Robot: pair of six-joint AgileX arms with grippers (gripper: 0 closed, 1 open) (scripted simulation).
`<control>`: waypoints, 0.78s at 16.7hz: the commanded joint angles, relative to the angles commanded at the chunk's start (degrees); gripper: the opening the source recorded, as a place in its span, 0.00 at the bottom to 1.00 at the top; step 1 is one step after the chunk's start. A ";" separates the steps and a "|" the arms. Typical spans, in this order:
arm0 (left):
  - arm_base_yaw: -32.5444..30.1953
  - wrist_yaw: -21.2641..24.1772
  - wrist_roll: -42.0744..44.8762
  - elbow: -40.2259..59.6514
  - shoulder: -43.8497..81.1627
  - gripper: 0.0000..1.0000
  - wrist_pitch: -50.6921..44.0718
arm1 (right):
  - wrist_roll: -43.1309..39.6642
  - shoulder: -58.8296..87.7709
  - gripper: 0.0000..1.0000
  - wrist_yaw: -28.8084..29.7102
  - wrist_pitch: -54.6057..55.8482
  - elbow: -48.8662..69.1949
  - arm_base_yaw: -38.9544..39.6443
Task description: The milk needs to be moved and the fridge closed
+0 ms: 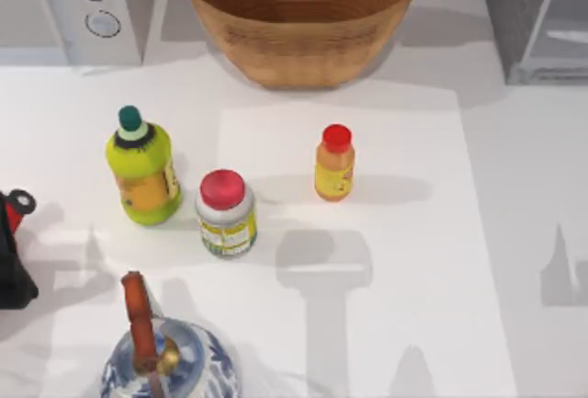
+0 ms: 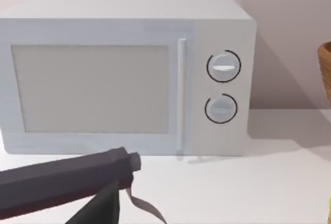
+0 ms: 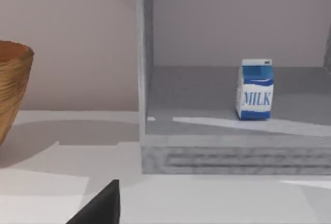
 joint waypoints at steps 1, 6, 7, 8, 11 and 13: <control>0.00 0.00 0.00 0.00 0.00 1.00 0.00 | -0.04 -1.14 1.00 -0.04 -1.22 1.06 0.05; 0.00 0.00 0.00 0.00 0.00 1.00 0.00 | -0.63 -13.06 1.00 -0.10 -16.22 11.12 0.20; 0.00 0.00 0.00 0.00 0.00 1.00 0.00 | -0.77 -16.09 1.00 -0.08 -20.94 13.63 0.21; 0.00 0.00 0.00 0.00 0.00 1.00 0.00 | -0.88 -19.18 1.00 -0.05 -26.24 16.18 0.21; 0.00 0.00 0.00 0.00 0.00 1.00 0.00 | -1.06 -28.35 1.00 0.09 -44.94 23.54 0.18; 0.00 0.00 0.00 0.00 0.00 1.00 0.00 | -1.05 -33.72 1.00 0.20 -57.14 27.83 0.15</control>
